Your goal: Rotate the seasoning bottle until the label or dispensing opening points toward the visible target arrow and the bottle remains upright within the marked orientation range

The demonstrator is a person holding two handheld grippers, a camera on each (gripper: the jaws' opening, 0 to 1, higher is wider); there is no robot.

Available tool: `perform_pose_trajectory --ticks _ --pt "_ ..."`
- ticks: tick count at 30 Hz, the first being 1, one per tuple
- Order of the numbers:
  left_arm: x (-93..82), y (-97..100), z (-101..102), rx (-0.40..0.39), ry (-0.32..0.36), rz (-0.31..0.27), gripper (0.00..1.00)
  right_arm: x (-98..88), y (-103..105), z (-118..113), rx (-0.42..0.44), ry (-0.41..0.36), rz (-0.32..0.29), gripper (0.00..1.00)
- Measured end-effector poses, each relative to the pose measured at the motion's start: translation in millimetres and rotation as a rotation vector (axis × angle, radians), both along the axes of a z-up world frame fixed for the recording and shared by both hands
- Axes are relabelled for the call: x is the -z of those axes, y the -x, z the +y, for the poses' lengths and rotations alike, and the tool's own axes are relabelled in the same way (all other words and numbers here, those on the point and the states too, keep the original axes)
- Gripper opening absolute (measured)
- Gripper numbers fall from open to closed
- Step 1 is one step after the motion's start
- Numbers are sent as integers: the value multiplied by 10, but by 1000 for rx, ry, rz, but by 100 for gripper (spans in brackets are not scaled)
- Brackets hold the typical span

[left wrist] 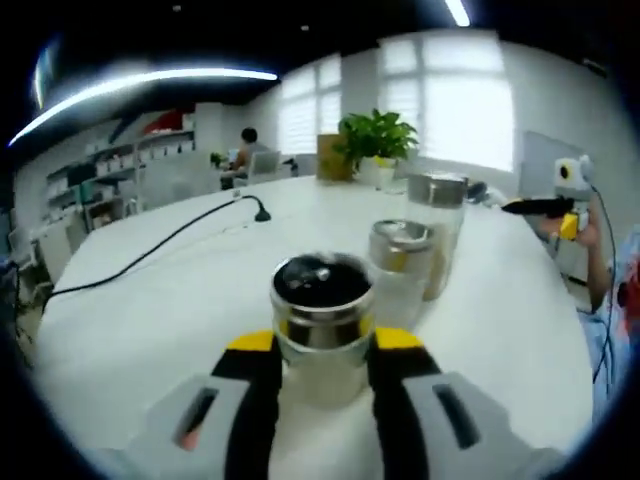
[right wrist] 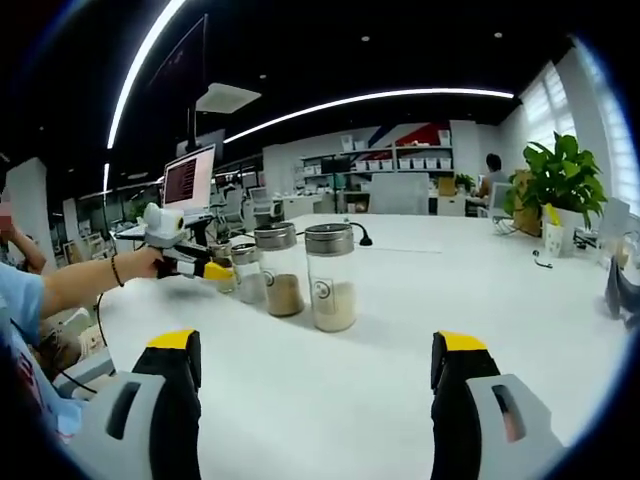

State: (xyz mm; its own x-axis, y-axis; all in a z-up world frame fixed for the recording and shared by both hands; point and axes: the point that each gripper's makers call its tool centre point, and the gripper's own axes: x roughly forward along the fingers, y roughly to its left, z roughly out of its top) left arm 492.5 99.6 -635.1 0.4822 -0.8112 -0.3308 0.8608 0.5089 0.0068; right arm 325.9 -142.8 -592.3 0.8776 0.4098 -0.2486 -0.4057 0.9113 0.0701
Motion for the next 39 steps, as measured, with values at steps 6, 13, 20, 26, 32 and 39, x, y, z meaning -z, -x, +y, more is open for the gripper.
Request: perform_pose_trajectory --ticks 6,13,20,26,32,39 --pt "16 18 -40 102 -29 16 35 -9 -7 -30 18 18 -7 99" --pt "42 43 -59 238 -84 47 35 -3 -2 -29 13 24 0 99" --pt "61 42 -89 289 -70 47 35 16 -10 -33 10 20 7 99" --pt "53 13 -89 268 -10 58 36 -9 -16 -13 2 19 -3 99" --pt "58 13 15 201 39 112 50 24 -22 -8 -8 6 14 99" --pt "-93 11 158 -2 119 57 65 37 -25 -4 -7 -14 24 99"
